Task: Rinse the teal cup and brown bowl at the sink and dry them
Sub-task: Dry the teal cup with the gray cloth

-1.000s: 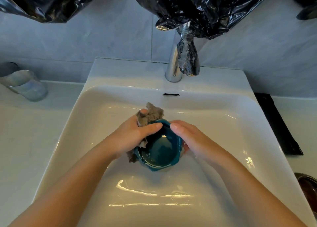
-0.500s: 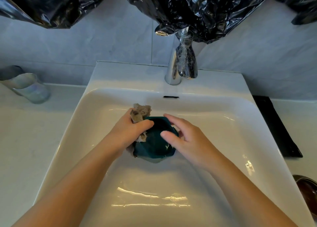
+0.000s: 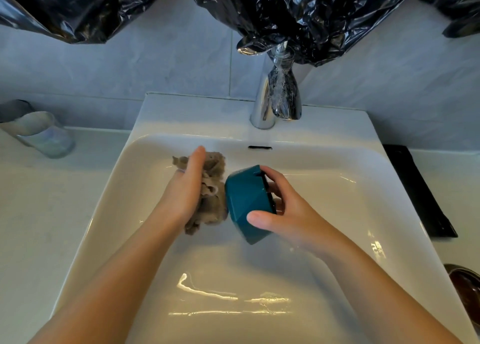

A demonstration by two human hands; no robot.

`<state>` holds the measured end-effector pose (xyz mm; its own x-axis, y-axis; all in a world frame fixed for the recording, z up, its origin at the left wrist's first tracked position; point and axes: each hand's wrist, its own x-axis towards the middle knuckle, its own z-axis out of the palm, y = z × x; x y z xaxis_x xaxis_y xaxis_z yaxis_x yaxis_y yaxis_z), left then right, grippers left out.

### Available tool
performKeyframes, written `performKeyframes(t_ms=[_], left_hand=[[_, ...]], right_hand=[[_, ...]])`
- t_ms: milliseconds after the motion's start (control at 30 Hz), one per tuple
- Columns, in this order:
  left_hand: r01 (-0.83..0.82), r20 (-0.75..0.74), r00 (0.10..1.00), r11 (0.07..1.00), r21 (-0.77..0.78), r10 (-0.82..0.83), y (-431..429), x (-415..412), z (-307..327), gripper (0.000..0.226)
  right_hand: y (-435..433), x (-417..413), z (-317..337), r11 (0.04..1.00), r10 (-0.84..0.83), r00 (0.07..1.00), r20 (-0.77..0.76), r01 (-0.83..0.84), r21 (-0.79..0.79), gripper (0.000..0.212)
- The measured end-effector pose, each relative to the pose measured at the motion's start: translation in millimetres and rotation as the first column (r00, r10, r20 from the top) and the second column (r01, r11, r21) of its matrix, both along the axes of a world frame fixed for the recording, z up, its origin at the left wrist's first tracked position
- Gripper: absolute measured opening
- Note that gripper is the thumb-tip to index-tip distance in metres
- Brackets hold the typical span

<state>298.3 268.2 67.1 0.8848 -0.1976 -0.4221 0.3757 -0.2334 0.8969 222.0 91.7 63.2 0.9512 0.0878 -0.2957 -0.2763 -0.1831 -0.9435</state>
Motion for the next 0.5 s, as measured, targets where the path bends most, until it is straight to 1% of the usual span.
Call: performKeyframes(t_ms=[33,67,100,133,200,267,300,367,400,433,500], left_hand=[[-0.026,0.014,1.0,0.999,0.021,0.025,3.6,2.5,-1.8,0.073],[-0.044,0.074,0.996,0.999,0.019,0.042,5.7,2.5,-2.2,0.063],[-0.044,0.156,0.987,0.999,0.006,0.042,6.7,0.9,-1.5,0.047],[-0.01,0.235,0.972,1.0,0.001,0.01,6.1,-1.6,0.6,0.035],[0.084,0.363,0.928,0.996,0.019,-0.085,2.1,-5.6,3.6,0.029],[0.129,0.428,0.893,0.99,0.054,-0.14,-3.1,-9.1,2.6,0.022],[0.119,0.462,0.875,0.989,0.085,-0.145,-5.3,-10.0,-0.4,0.021],[0.073,0.562,0.805,0.972,0.223,-0.189,-10.0,-11.8,-6.5,0.027],[0.048,0.601,0.768,0.956,0.288,-0.22,-12.0,-13.5,-8.3,0.032],[0.039,0.616,0.749,0.944,0.327,-0.244,-13.8,-15.5,-8.9,0.037],[0.119,0.578,0.761,0.94,0.32,-0.293,-16.4,-20.1,-9.1,0.045]], right_hand=[[-1.2,0.5,-0.9,0.995,-0.013,0.999,-0.031,0.016,0.094,0.076],[-2.6,0.9,-2.7,0.98,-0.018,0.998,-0.058,0.029,0.195,0.08],[-4.1,1.7,-5.4,0.954,-0.017,0.997,-0.077,0.039,0.297,0.084],[-5.6,1.8,-7.8,0.919,-0.012,0.995,-0.097,0.049,0.391,0.088],[-9.2,1.4,-11.8,0.858,0.025,0.992,-0.123,0.042,0.512,0.087],[-10.7,0.6,-16.5,0.824,0.054,0.992,-0.112,0.019,0.566,0.077],[-10.1,0.0,-18.6,0.811,0.057,0.992,-0.108,0.017,0.585,0.071],[-5.9,-0.4,-20.9,0.796,0.055,0.994,-0.096,0.015,0.605,0.064],[-2.6,-0.2,-21.0,0.8,0.053,0.995,-0.085,0.009,0.601,0.064],[1.0,0.5,-20.6,0.812,0.046,0.996,-0.077,0.007,0.584,0.07],[5.6,2.2,-20.8,0.861,0.013,0.997,-0.076,0.027,0.507,0.083]])
